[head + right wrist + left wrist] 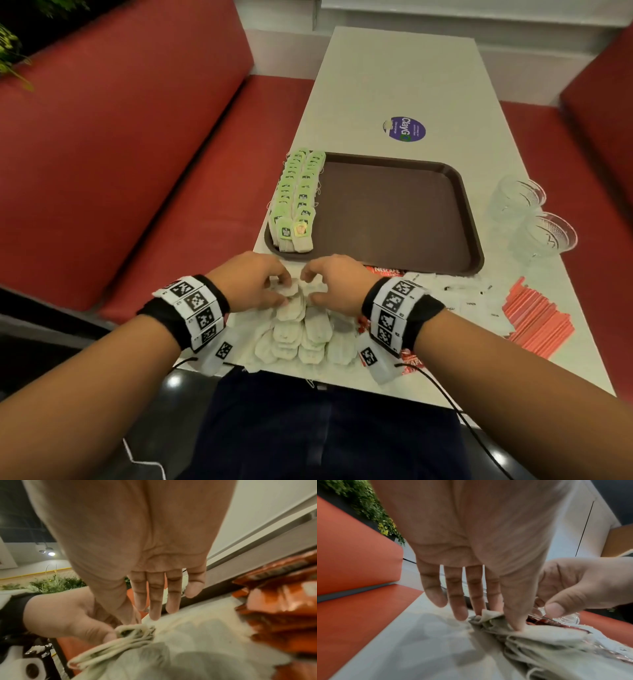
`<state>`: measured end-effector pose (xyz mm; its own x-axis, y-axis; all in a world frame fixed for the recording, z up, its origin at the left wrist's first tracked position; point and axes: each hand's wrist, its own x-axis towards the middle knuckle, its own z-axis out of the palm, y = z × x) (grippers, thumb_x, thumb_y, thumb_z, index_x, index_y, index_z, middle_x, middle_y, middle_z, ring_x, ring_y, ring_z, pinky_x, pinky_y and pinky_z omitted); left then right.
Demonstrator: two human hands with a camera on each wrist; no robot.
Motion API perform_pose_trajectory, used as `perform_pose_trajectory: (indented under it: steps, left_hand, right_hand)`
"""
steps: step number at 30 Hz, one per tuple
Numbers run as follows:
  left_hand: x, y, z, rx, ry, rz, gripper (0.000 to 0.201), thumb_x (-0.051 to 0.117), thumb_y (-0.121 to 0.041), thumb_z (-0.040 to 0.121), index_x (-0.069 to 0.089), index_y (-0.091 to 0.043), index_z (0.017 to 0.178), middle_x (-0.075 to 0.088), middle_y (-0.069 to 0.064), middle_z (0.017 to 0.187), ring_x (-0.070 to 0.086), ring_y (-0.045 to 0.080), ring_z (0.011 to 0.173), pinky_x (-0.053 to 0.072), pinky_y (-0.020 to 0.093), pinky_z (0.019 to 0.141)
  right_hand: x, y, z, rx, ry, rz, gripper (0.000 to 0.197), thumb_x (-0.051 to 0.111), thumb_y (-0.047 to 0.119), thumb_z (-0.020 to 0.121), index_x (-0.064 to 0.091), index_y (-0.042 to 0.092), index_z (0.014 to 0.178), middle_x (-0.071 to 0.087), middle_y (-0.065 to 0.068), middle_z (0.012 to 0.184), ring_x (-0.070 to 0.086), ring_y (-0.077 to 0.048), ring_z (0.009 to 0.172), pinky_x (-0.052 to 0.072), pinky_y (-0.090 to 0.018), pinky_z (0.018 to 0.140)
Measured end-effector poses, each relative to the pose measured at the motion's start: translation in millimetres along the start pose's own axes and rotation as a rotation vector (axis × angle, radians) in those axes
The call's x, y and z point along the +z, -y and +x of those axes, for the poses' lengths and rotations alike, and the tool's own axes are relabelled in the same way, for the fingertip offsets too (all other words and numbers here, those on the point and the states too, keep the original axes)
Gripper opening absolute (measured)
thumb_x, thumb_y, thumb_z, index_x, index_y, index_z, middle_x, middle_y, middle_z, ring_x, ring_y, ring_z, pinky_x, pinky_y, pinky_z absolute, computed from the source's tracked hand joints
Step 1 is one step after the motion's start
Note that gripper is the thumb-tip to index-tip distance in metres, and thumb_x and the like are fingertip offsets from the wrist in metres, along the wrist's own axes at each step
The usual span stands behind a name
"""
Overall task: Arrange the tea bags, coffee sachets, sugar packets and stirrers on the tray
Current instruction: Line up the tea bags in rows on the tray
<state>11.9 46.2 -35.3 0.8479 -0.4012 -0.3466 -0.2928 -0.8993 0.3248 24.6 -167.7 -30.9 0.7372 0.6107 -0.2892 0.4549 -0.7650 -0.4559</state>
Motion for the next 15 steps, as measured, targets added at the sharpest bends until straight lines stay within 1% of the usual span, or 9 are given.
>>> perform_pose_trajectory:
  steps: [2, 4, 6, 8, 9, 10, 12, 13, 15]
  left_hand:
    - [-0.9, -2.8, -3.0, -0.006, -0.085, 0.003, 0.023, 0.068, -0.047, 0.087, 0.072, -0.033, 0.105, 0.070, -0.012, 0.098, 0.064, 0.009, 0.089, 0.053, 0.034, 0.081]
    - [-3.9, -6.2, -6.0, 0.026, -0.187, -0.027, 0.019, 0.066, -0.043, 0.090, 0.075, -0.032, 0.102, 0.072, -0.012, 0.093, 0.065, 0.007, 0.084, 0.053, 0.034, 0.079]
    - [-7.5, -10.2, -9.1, 0.116, -0.306, -0.102, 0.013, 0.068, -0.039, 0.091, 0.076, -0.031, 0.098, 0.072, -0.014, 0.091, 0.064, 0.005, 0.080, 0.053, 0.032, 0.075]
    - [-11.1, -15.0, -12.5, 0.188, -0.395, -0.171, 0.007, 0.071, -0.032, 0.090, 0.076, -0.030, 0.095, 0.071, -0.014, 0.088, 0.063, 0.004, 0.077, 0.051, 0.027, 0.071]
    - [-13.1, -17.8, -14.3, 0.196, -0.424, -0.190, 0.006, 0.072, -0.031, 0.089, 0.076, -0.030, 0.094, 0.071, -0.014, 0.087, 0.062, 0.004, 0.075, 0.050, 0.026, 0.071]
    - [-14.6, -20.3, -16.1, 0.185, -0.441, -0.200, 0.006, 0.074, -0.031, 0.088, 0.075, -0.030, 0.094, 0.070, -0.014, 0.086, 0.061, 0.003, 0.074, 0.050, 0.026, 0.070]
    - [-16.1, -24.2, -20.5, 0.119, -0.416, -0.208, 0.014, 0.077, -0.036, 0.083, 0.071, -0.029, 0.093, 0.067, -0.015, 0.084, 0.061, 0.004, 0.071, 0.048, 0.026, 0.069]
    - [-15.5, -25.1, -22.9, 0.082, -0.371, -0.202, 0.019, 0.079, -0.040, 0.080, 0.069, -0.029, 0.091, 0.064, -0.016, 0.082, 0.060, 0.004, 0.070, 0.047, 0.025, 0.068]
    - [-11.0, -26.7, -27.5, 0.048, -0.230, -0.156, 0.028, 0.083, -0.046, 0.074, 0.064, -0.029, 0.087, 0.058, -0.017, 0.080, 0.059, 0.005, 0.070, 0.046, 0.023, 0.065]
  right_hand:
    - [3.4, 6.0, 4.7, 0.011, -0.015, -0.006, 0.039, 0.065, 0.028, 0.090, 0.060, 0.021, 0.127, 0.063, 0.002, 0.126, 0.055, -0.020, 0.116, 0.047, -0.035, 0.097]
    - [3.5, 11.3, 8.0, 0.018, -0.042, -0.006, 0.037, 0.065, 0.031, 0.089, 0.061, 0.020, 0.124, 0.065, -0.001, 0.121, 0.056, -0.023, 0.113, 0.049, -0.040, 0.096]
    - [1.2, 15.5, 9.5, 0.008, -0.092, 0.021, 0.026, 0.062, 0.036, 0.091, 0.064, 0.020, 0.110, 0.066, 0.001, 0.103, 0.060, -0.023, 0.100, 0.050, -0.037, 0.085]
    - [-3.4, 17.6, 8.8, 0.002, -0.130, 0.048, 0.014, 0.059, 0.036, 0.094, 0.059, 0.024, 0.087, 0.059, 0.007, 0.080, 0.058, -0.021, 0.083, 0.043, -0.031, 0.072]
    - [-6.2, 18.8, 7.0, 0.004, -0.144, 0.050, 0.020, 0.058, 0.035, 0.095, 0.052, 0.028, 0.078, 0.054, 0.010, 0.073, 0.056, -0.020, 0.077, 0.040, -0.030, 0.068]
    - [-8.4, 19.5, 4.5, -0.002, -0.150, 0.048, 0.025, 0.058, 0.034, 0.095, 0.048, 0.030, 0.072, 0.051, 0.011, 0.069, 0.054, -0.019, 0.074, 0.039, -0.030, 0.066]
    - [-11.5, 19.2, -1.8, -0.002, -0.145, 0.044, 0.021, 0.059, 0.029, 0.092, 0.050, 0.027, 0.072, 0.052, 0.010, 0.067, 0.054, -0.019, 0.071, 0.038, -0.030, 0.063]
    - [-11.6, 18.4, -5.7, 0.012, -0.140, 0.044, 0.019, 0.061, 0.026, 0.089, 0.052, 0.023, 0.073, 0.052, 0.008, 0.066, 0.053, -0.019, 0.068, 0.038, -0.030, 0.061]
    - [-10.9, 15.0, -13.0, 0.035, -0.144, 0.063, 0.024, 0.062, 0.019, 0.085, 0.045, 0.019, 0.068, 0.047, 0.004, 0.062, 0.045, -0.018, 0.061, 0.033, -0.031, 0.056]
